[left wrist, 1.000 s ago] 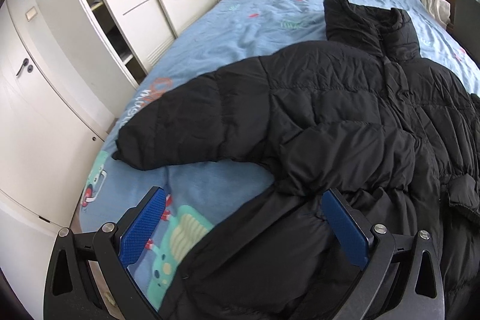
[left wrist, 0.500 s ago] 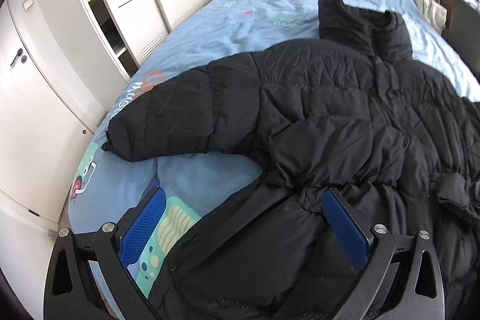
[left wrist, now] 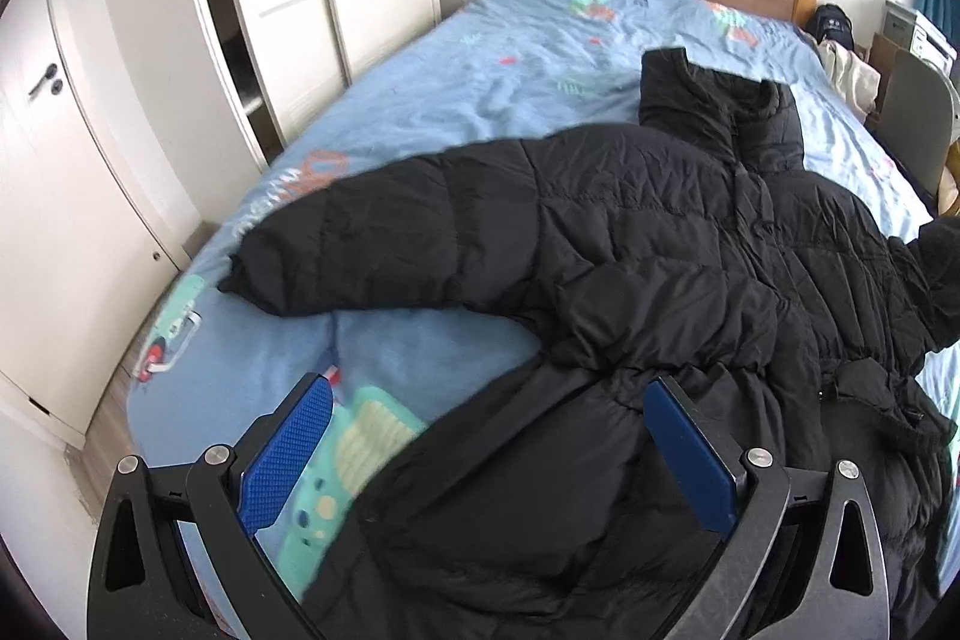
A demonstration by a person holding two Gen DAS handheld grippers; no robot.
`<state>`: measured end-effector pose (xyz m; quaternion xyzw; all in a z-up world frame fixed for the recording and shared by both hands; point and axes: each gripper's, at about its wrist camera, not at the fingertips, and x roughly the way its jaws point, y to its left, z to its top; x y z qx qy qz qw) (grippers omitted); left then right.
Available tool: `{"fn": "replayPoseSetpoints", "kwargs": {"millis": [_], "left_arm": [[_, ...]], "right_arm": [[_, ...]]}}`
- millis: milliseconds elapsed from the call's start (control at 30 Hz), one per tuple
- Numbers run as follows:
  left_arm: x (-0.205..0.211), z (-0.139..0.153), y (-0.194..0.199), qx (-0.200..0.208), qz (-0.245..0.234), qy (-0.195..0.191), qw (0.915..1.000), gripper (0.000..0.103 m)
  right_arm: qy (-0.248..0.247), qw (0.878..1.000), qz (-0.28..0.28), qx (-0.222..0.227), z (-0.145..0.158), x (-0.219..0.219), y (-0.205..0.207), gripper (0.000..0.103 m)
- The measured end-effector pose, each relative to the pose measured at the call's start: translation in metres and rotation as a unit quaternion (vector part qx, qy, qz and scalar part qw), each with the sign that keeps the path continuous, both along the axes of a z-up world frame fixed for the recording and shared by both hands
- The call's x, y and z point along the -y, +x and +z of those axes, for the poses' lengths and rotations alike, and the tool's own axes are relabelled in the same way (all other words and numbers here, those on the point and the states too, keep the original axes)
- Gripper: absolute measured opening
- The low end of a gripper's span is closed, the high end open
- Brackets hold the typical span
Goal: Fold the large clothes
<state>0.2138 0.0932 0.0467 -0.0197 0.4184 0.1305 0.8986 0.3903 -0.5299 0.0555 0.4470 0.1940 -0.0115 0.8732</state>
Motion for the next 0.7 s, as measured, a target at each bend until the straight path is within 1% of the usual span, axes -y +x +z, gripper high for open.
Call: {"fn": "replayPoseSetpoints", "kwargs": {"millis": [100,167,367,433,533,633,700], "left_arm": [[-0.009,0.003,-0.008,0.006,0.0,0.008,0.9999,0.102],[-0.015,0.004,-0.013,0.01,0.003,0.008,0.9999,0.102],[-0.034,0.003,-0.027,0.012,0.011,-0.002,0.9999,0.102],[-0.045,0.001,-0.032,0.011,0.019,-0.013,0.9997,0.102],[-0.057,-0.002,-0.038,0.009,0.03,-0.022,0.9993,0.102],[-0.068,-0.002,-0.045,0.009,0.041,-0.02,0.9989,0.102],[-0.073,-0.003,-0.048,0.008,0.046,-0.02,0.9987,0.102]], "right_arm": [[-0.035,0.998,0.045,0.012,0.029,-0.041,0.009,0.009],[-0.05,0.996,0.074,0.017,0.041,-0.072,0.01,0.009],[-0.096,0.984,0.146,0.017,0.06,-0.163,0.029,0.009],[-0.118,0.978,0.172,0.008,0.059,-0.196,0.035,0.009],[-0.132,0.971,0.2,-0.004,0.05,-0.233,0.037,0.009],[-0.148,0.964,0.22,-0.019,0.036,-0.26,0.034,0.009],[-0.163,0.957,0.238,-0.037,0.022,-0.283,0.033,0.009]]}}
